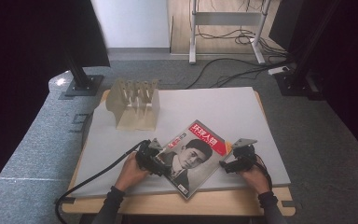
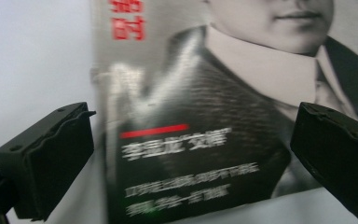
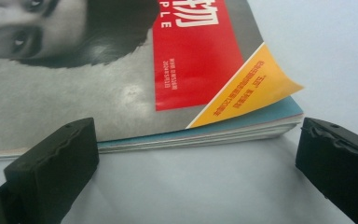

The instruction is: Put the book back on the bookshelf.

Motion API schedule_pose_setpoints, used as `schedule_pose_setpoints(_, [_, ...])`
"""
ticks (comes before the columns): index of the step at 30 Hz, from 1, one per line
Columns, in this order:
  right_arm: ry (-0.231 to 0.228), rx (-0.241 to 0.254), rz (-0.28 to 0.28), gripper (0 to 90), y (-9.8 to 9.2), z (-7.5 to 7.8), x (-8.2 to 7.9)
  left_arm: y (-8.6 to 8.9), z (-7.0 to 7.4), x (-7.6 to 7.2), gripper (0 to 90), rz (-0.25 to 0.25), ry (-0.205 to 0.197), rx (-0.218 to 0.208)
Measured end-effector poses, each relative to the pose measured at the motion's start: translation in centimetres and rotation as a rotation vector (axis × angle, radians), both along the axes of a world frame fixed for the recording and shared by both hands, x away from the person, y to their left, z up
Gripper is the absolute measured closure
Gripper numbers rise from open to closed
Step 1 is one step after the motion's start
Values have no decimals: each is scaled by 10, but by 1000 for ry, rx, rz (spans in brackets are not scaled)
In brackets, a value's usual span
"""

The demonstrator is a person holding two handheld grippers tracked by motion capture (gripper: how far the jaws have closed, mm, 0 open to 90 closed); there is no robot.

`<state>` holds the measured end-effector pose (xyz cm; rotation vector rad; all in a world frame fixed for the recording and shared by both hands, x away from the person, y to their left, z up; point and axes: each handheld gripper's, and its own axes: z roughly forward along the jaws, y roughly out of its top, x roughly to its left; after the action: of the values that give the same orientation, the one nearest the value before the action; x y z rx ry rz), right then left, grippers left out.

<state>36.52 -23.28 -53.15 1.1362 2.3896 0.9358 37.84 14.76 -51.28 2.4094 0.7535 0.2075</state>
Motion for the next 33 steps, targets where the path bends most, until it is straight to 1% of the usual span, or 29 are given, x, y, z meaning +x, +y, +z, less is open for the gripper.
schedule_pose_setpoints(3, [-1, -13, -2, 0, 2, 1, 2, 11, 7, 8, 0, 38, -21, -6])
schedule_pose_setpoints(6, [-6, -23, -5, 0, 3, 1, 5, 21, 10, 18, 0, 78, -42, 13])
schedule_pose_setpoints(8, [-2, -19, -12, 0, 4, 1, 8, 28, 11, 23, 0, 104, -57, 26])
schedule_pose_setpoints(10, [0, -13, -17, 0, 4, 1, 12, 35, 11, 27, 0, 136, -71, 35])
schedule_pose_setpoints(11, [3, -13, -22, 0, 5, 1, 14, 38, 11, 29, 0, 151, -73, 34])
schedule_pose_setpoints(13, [1, -14, -25, 0, 6, 1, 18, 45, 8, 32, 0, 170, -71, 28])
schedule_pose_setpoints(14, [2, -14, -29, 0, 7, 1, 20, 47, 5, 33, 0, 181, -69, 32])
schedule_pose_setpoints(15, [3, -16, -33, 0, 8, 1, 22, 47, 5, 33, 0, 181, -69, 32])
schedule_pose_setpoints(16, [-3, -17, -35, 0, 9, 1, 24, 48, 2, 33, 0, 188, -64, 33])
schedule_pose_setpoints(17, [-3, -16, -41, 0, 10, 1, 26, 49, -4, 32, 0, 183, -58, 48])
schedule_pose_setpoints(18, [-3, -16, -41, 0, 10, 1, 26, 49, -4, 32, 0, 183, -58, 48])
schedule_pose_setpoints(19, [-2, -18, -42, 0, 10, 1, 29, 49, -6, 31, 0, 193, -66, 35])
schedule_pose_setpoints(21, [-1, -21, -44, 0, 11, 1, 34, 50, -7, 29, 0, 189, -62, 24])
schedule_pose_setpoints(22, [-1, -21, -52, 0, 12, 1, 39, 50, -7, 28, 0, 183, -64, 28])
schedule_pose_setpoints(23, [-1, -21, -52, 0, 12, 1, 39, 50, -7, 27, 0, 184, -63, 21])
schedule_pose_setpoints(25, [0, -26, -61, 0, 14, 2, 46, 50, -8, 22, 0, 174, -58, 10])
schedule_pose_setpoints(26, [0, -26, -61, 0, 14, 2, 46, 50, -8, 22, 0, 174, -58, 10])
schedule_pose_setpoints(28, [0, -27, -67, 0, 14, 2, 52, 49, -9, 18, 0, 166, -54, 4])
schedule_pose_setpoints(29, [4, -30, -76, 0, 16, 2, 58, 49, -9, 16, 0, 160, -55, 2])
schedule_pose_setpoints(31, [4, -32, -79, 0, 16, 3, 60, 47, -9, 12, 0, 151, -57, 0])
schedule_pose_setpoints(33, [7, -34, -83, 0, 17, 3, 69, 45, -11, 5, 0, 138, -60, -10])
